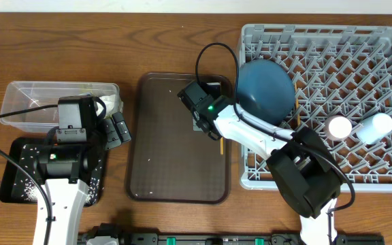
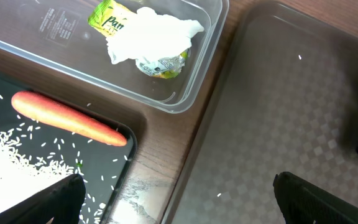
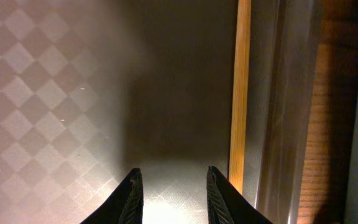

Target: Sort waste into correct bins and load items into the dishwasher rack

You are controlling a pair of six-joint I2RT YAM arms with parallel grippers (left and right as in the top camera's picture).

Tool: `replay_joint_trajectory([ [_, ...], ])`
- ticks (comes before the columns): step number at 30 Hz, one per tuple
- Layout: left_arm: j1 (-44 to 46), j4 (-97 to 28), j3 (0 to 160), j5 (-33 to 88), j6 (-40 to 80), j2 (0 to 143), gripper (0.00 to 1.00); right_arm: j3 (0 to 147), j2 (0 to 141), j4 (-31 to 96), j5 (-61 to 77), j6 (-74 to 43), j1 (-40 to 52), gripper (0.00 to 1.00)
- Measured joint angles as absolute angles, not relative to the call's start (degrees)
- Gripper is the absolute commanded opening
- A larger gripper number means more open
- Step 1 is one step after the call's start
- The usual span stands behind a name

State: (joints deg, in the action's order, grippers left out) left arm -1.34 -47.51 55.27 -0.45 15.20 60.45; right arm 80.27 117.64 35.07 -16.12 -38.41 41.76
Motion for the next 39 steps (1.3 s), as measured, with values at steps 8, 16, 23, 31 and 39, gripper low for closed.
replay_joint_trajectory([
  [8, -1.3, -47.5, 55.3, -0.4, 15.2, 60.4, 0.98, 80.3, 117.7, 38.0, -15.9, -41.3, 37.6, 0.26],
  [16, -1.3, -47.5, 55.3, -0.4, 15.2, 60.4, 0.98, 80.3, 119.0, 37.1, -13.2, -42.4, 37.3, 0.18],
  [23, -1.3, -47.5, 55.3, -0.4, 15.2, 60.4, 0.98, 80.4, 119.3, 35.1, -10.1, -43.0, 37.1, 0.01],
  [31, -1.3, -47.5, 55.3, -0.4, 15.2, 60.4, 0.98, 81.3, 119.1, 35.4, -8.9, -36.4, 37.1, 0.01],
  [39, -1.3, -47.5, 55.3, -0.4, 15.2, 60.4, 0.98, 83.7, 105.9, 36.7, -7.8, -27.4, 37.1, 0.01],
])
